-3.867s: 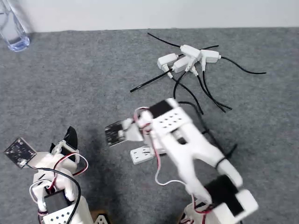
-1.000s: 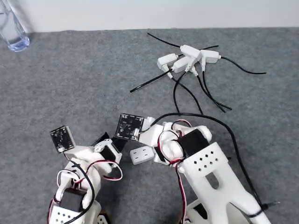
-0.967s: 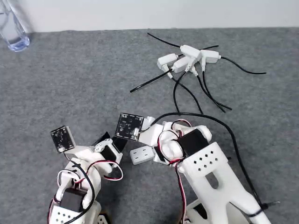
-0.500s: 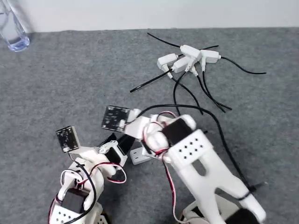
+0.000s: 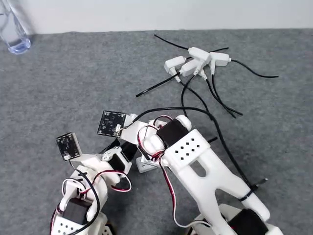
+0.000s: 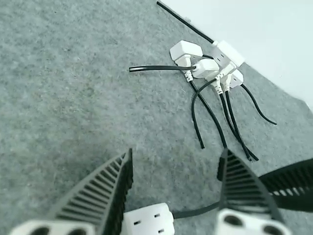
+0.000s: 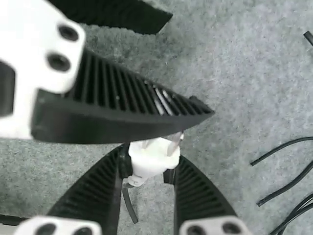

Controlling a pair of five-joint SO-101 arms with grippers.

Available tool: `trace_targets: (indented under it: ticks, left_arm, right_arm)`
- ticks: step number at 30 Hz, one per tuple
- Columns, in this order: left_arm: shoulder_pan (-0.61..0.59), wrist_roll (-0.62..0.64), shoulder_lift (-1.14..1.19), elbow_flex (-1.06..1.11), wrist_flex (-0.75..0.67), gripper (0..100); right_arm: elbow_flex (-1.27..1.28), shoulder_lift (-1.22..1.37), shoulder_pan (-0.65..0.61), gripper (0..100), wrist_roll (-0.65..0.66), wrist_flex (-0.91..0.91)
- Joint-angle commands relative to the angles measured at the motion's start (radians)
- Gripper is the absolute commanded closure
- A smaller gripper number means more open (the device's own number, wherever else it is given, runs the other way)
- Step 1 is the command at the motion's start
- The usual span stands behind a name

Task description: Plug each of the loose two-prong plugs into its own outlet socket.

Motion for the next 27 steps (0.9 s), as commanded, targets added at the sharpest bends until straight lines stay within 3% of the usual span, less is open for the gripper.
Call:
trace_targets:
  ticks: [1, 17, 27]
  left_arm:
    - [0.018, -0.002, 0.0, -0.004, -0.009, 73]
    - [0.017, -0.002, 0.0, -0.004, -0.009, 73]
    - [0.017, -0.002, 0.0, -0.004, -0.009, 73]
  right_arm:
    - [-0.094, -0.008, 0.048, 99.1, 0.032, -0.002]
    - [-0.032, -0.004, 0.085, 99.1, 0.092, -0.019]
    - [-0.012, 0.007, 0.197, 99.1, 0.137, -0.036]
